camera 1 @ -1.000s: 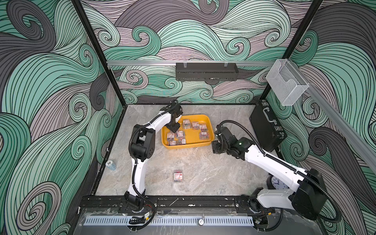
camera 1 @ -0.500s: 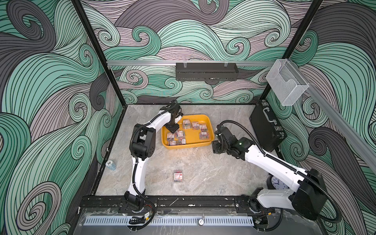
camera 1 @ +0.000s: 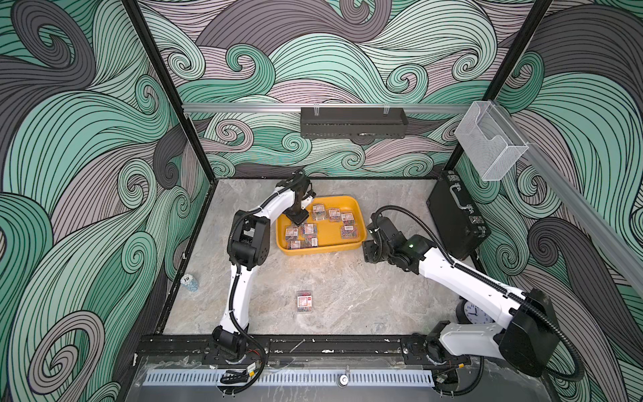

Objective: Take the paper clips out of the storage box
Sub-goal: Pick up the boxed paper clips from the storage box.

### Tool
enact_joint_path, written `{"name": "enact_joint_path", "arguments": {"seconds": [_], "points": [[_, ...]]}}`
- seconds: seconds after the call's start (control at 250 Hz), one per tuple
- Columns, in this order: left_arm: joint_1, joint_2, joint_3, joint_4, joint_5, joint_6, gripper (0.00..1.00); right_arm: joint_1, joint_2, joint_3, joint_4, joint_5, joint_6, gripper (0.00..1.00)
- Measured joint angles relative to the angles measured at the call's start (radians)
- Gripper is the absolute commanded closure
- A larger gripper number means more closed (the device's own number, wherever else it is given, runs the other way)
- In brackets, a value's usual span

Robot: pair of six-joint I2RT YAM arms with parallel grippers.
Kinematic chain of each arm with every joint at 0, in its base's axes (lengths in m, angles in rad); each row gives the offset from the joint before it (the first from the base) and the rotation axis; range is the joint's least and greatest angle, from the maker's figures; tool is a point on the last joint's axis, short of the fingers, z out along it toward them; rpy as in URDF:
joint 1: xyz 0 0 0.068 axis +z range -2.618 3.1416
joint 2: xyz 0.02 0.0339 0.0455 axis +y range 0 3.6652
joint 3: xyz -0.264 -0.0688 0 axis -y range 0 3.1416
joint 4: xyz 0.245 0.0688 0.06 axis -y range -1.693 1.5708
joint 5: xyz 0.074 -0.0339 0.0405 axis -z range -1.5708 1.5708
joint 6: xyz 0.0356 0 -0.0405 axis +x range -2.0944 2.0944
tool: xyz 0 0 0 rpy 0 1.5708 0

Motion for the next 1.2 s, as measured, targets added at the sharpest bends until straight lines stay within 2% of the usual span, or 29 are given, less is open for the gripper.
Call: {"name": "enact_joint_path", "arguments": {"seconds": [0.527,0.843,1.203], "points": [[0.0,0.042,0.039,0.008,0.04,0.001,0.34,0.0,-0.007,0.0,-0.015,0.001,0.0,0.25],[0.0,0.067,0.041,0.074,0.044,-0.006,0.32,-0.004,-0.061,0.0,-0.037,0.014,0.001,0.23],[0.001,0.074,0.041,0.092,0.064,-0.03,0.45,-0.004,-0.069,0.0,-0.043,0.027,0.0,0.23]]}}
